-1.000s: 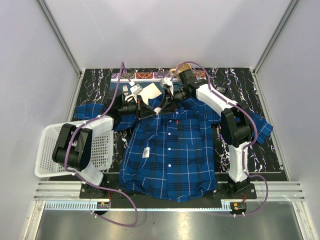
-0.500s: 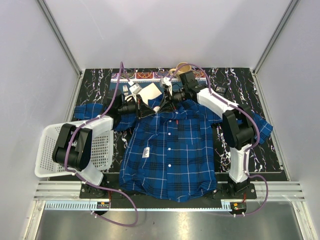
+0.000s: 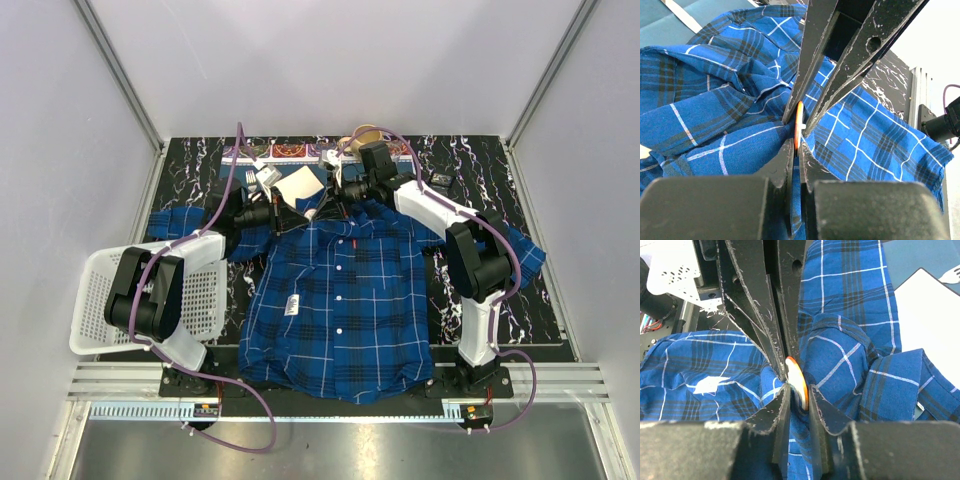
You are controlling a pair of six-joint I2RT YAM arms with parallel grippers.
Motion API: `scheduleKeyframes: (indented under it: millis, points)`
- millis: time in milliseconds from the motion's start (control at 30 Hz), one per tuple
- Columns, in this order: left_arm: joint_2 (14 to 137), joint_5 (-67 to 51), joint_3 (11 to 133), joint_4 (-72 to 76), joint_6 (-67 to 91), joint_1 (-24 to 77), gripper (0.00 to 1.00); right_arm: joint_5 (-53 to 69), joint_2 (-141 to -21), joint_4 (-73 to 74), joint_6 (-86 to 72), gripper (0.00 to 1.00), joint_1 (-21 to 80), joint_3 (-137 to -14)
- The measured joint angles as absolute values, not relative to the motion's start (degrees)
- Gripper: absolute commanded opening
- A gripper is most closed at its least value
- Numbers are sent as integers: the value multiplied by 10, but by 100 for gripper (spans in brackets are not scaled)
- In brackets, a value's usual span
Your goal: Pin the brooch onto the clothing
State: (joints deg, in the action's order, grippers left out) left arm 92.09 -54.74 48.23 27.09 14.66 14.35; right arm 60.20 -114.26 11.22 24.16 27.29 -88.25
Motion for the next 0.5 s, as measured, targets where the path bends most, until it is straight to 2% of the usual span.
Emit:
scheduleKeyframes:
  millis: [233,500]
  points:
    - [921,-542,482,272,149,143,0,591,-1143,108,231,15,274,-882]
    - [921,-537,481,280,151,143,0,586,-1143,110,228,16,274,-886]
